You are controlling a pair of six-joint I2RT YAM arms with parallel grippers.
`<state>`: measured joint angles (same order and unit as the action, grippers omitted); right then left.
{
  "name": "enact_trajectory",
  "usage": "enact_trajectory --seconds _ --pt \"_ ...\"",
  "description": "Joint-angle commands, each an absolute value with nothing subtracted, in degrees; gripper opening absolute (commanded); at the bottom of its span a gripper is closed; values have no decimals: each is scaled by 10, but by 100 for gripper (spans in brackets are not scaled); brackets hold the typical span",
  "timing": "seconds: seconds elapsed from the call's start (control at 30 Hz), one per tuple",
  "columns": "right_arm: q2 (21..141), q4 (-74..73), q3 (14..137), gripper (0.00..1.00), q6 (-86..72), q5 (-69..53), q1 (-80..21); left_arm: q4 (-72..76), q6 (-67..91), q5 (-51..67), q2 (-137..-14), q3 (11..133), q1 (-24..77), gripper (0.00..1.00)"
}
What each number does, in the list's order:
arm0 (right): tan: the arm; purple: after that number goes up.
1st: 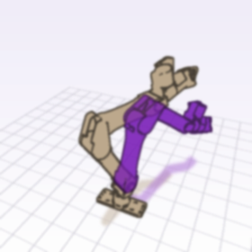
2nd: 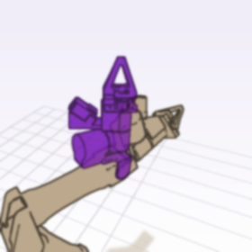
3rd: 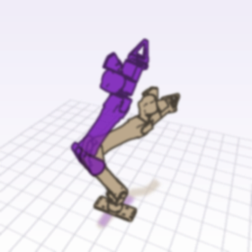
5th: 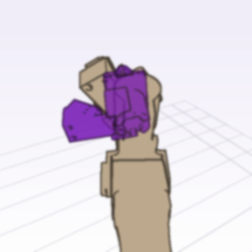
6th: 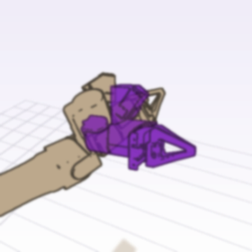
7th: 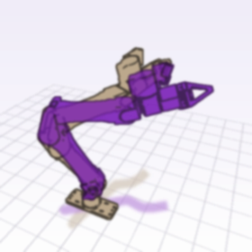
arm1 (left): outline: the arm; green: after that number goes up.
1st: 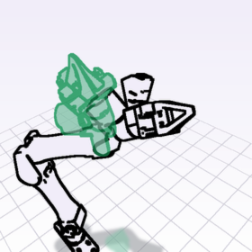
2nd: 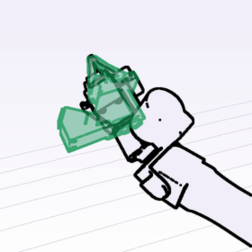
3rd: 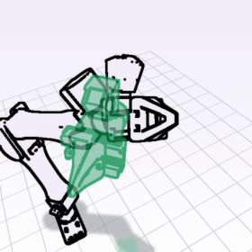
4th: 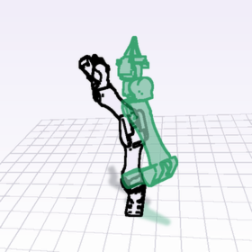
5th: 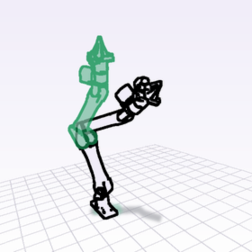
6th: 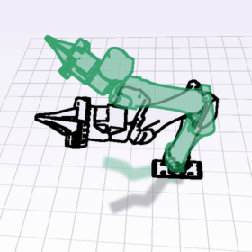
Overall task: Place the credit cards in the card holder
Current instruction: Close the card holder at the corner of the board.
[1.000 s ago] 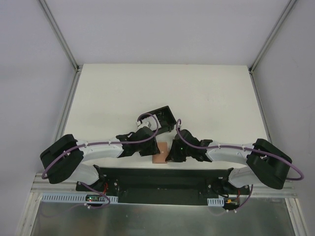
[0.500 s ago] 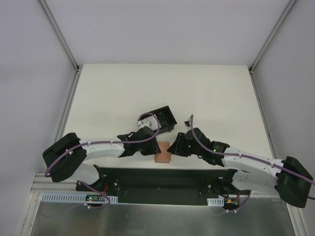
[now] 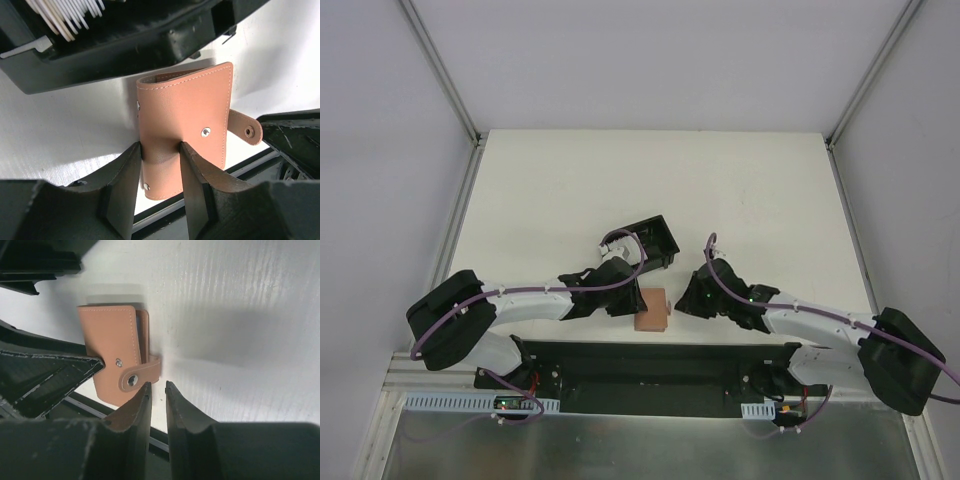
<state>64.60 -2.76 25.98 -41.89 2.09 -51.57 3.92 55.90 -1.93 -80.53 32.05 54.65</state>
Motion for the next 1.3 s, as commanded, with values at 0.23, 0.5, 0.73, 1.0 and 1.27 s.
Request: enact_trajectory --seconds 0.23,0.5,0.73,1.0,1.27 --pt "708 48 297 20 -383 -26 -501 -28 529 -35 -825 299 546 38" --pt "717 48 305 21 -361 -35 -496 -28 529 -33 -828 300 545 38" --pt "752 68 319 21 -353 -75 -494 -28 529 -33 -831 303 545 38" --pt "775 80 330 21 -353 -93 -494 -28 529 -33 -831 303 545 38" --pt "803 83 342 19 -347 -107 -497 -27 529 -30 -835 306 545 38"
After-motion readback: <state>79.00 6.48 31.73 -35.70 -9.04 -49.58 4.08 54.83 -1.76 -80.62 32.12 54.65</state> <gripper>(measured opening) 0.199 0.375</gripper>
